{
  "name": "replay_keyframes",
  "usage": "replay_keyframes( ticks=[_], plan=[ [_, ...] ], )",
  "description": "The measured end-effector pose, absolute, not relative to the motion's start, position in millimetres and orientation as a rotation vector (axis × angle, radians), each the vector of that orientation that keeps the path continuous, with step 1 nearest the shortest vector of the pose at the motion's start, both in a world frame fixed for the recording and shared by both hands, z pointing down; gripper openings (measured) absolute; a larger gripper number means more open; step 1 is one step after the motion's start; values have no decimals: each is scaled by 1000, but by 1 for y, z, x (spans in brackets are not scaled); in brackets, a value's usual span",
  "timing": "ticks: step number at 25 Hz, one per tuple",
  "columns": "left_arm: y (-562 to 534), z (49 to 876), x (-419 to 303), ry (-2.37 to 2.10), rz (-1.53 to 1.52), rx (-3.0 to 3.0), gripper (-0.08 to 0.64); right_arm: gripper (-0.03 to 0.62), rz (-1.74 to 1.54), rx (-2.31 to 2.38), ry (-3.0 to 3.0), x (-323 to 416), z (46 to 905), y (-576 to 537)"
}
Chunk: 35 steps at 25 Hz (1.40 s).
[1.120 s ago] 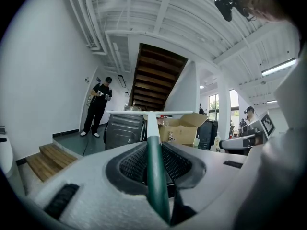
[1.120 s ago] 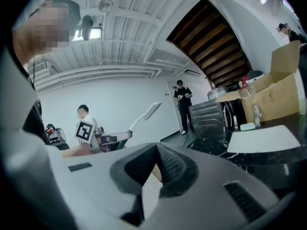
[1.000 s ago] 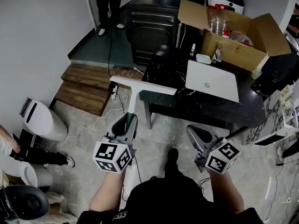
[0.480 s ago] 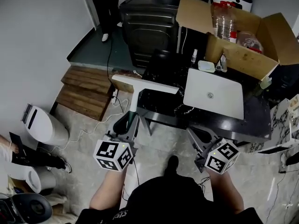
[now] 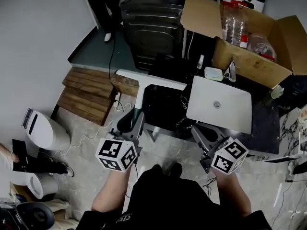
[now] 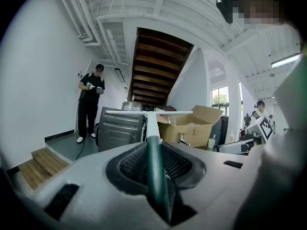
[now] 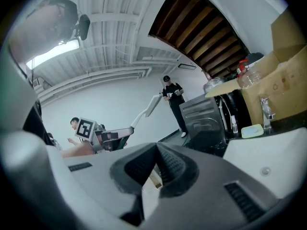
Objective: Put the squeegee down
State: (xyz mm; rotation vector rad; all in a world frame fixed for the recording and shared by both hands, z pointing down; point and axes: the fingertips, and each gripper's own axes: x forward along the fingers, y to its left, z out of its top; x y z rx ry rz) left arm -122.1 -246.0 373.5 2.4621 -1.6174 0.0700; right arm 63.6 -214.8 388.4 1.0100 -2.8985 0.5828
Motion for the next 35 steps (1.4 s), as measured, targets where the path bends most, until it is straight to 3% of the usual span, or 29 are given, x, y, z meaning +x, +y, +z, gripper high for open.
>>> replay_keyframes(
  ticks=[19,35],
  plan=[
    [-299,422,-155,-1405,94,2498,104,6,624,1164,-2789,1,403,-243],
    [-384,477,-120,-1354,269,2441,104,6,724,1131,-2742,19,440,-307]
  ],
)
